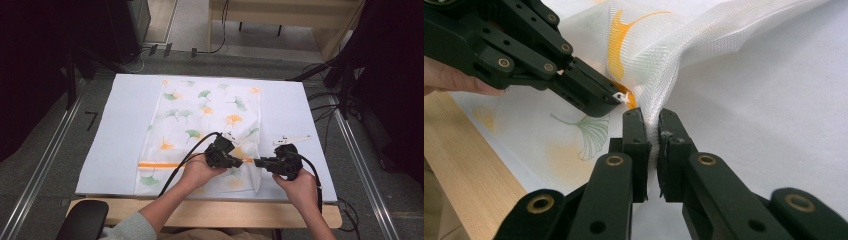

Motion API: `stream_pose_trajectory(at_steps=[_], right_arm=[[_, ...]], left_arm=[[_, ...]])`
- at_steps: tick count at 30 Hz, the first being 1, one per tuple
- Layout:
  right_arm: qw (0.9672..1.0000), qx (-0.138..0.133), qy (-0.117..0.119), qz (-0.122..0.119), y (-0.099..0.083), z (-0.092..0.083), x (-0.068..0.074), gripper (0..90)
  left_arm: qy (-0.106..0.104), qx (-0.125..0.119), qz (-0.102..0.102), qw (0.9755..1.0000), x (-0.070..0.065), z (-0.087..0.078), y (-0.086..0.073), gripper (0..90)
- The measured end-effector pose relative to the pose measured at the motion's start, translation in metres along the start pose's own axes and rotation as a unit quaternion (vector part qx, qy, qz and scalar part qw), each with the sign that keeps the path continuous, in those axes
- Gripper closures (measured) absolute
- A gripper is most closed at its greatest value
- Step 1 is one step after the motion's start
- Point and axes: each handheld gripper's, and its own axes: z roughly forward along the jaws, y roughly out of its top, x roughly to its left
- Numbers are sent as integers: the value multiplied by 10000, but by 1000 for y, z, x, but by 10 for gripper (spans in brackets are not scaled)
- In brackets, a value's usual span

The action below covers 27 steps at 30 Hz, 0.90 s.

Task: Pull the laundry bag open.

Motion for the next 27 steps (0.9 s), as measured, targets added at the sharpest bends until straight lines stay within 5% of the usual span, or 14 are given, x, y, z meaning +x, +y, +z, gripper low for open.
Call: stream_pose_trajectory(at_steps=[23,27], right_arm=[[10000,-47,41,-21,1,-2,2,859],[10000,-19,52,-22,1,-2,1,859]], left_arm=[[112,137,31,9998,4,-6,-4,900],[6,88,-2,10000,6,-9,-6,900]])
